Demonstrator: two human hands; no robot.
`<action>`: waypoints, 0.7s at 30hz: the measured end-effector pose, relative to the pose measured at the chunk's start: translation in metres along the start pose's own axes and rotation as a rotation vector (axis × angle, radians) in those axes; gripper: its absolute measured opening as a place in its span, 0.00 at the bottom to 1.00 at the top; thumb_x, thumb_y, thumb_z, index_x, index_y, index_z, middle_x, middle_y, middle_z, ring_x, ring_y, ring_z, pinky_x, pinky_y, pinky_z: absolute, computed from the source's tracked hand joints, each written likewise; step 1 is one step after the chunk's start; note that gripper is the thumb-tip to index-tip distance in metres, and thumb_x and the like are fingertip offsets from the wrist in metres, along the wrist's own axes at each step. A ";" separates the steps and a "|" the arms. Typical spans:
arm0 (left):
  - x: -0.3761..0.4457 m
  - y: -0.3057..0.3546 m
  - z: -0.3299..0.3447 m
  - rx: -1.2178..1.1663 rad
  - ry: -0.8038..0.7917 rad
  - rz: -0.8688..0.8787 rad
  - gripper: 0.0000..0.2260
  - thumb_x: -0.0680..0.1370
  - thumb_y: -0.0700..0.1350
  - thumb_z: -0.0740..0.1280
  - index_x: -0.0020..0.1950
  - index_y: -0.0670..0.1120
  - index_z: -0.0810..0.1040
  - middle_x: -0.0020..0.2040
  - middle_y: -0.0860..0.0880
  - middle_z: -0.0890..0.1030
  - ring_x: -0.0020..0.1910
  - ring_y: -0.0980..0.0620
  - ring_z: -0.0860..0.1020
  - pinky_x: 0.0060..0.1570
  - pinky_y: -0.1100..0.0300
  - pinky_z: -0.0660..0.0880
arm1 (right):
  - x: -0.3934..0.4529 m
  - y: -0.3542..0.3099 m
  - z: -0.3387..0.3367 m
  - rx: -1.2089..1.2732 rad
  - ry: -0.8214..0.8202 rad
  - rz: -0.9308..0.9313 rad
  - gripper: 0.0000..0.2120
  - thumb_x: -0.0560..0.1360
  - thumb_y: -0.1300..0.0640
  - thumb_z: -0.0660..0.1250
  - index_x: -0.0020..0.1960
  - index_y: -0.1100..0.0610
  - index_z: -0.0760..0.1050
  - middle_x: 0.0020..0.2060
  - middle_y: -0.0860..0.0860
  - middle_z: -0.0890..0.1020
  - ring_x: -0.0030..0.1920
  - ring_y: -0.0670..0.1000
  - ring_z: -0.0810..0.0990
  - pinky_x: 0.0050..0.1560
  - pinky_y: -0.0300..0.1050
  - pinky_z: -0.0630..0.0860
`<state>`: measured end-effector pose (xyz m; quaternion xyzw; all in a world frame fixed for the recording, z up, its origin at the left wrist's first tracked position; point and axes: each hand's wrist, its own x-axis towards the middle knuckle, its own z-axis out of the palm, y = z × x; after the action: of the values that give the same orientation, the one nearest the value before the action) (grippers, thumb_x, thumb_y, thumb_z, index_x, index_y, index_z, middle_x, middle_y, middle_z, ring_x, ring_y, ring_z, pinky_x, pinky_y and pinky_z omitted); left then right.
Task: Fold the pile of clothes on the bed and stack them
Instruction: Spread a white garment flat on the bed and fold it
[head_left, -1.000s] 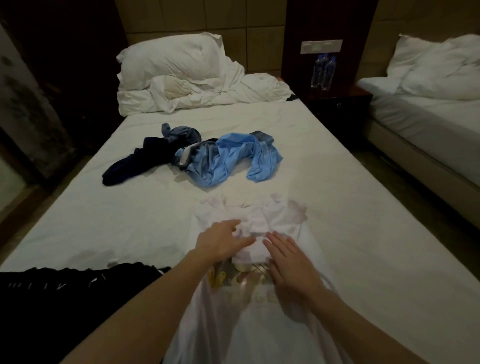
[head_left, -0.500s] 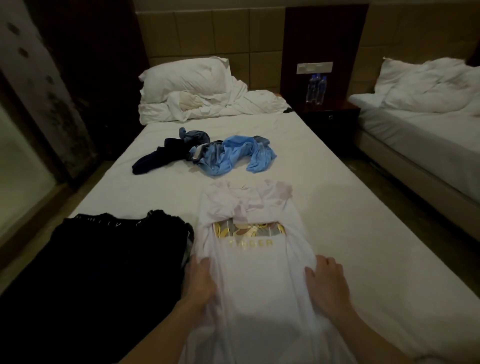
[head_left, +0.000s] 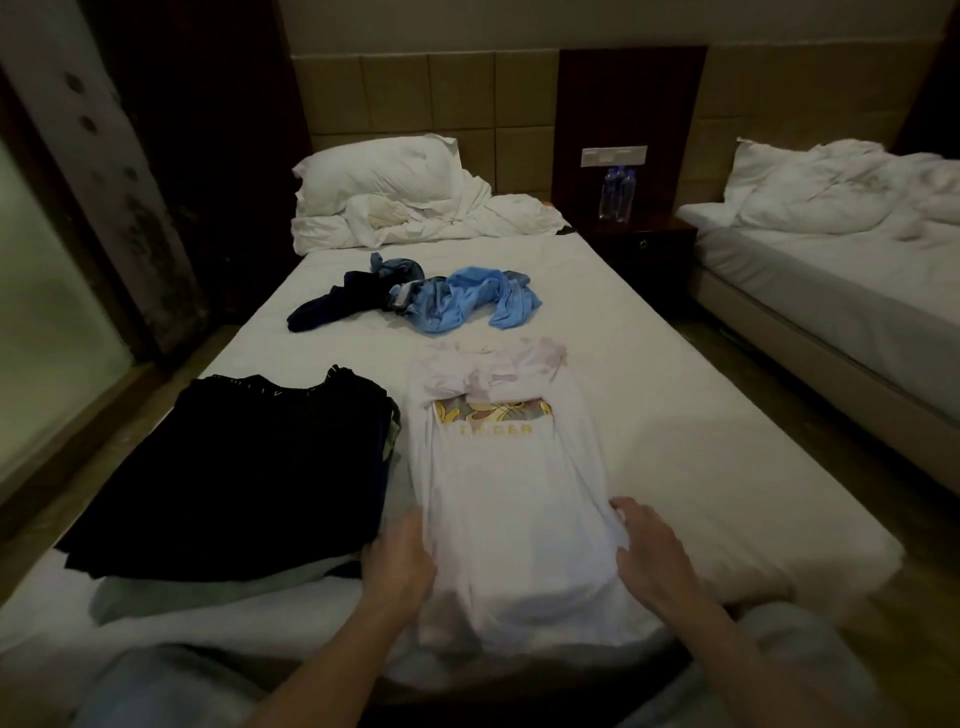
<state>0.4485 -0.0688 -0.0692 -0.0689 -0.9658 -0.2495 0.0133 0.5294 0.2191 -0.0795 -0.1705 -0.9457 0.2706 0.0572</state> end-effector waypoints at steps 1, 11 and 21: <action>-0.001 0.003 -0.003 0.026 -0.004 0.016 0.05 0.80 0.41 0.62 0.49 0.52 0.70 0.41 0.53 0.76 0.42 0.50 0.78 0.47 0.49 0.80 | 0.000 -0.007 -0.002 -0.002 0.072 -0.043 0.26 0.74 0.66 0.62 0.72 0.55 0.67 0.60 0.55 0.75 0.57 0.58 0.77 0.56 0.49 0.73; -0.006 -0.017 -0.013 -0.017 -0.274 0.339 0.11 0.78 0.60 0.63 0.47 0.56 0.80 0.46 0.58 0.82 0.43 0.61 0.79 0.49 0.54 0.80 | -0.022 -0.035 0.025 0.037 -0.368 -0.420 0.25 0.80 0.54 0.62 0.75 0.50 0.63 0.74 0.47 0.66 0.73 0.45 0.63 0.70 0.30 0.57; 0.012 -0.063 0.022 0.378 -0.317 0.803 0.33 0.66 0.41 0.73 0.70 0.53 0.69 0.64 0.49 0.77 0.58 0.48 0.79 0.55 0.59 0.76 | -0.004 0.006 0.036 -0.605 -0.284 -0.809 0.37 0.65 0.60 0.72 0.73 0.47 0.69 0.74 0.44 0.69 0.74 0.47 0.67 0.76 0.45 0.51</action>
<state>0.4284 -0.1117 -0.1181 -0.4706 -0.8814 -0.0310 -0.0264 0.5280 0.2045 -0.1137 0.2377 -0.9703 -0.0379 -0.0236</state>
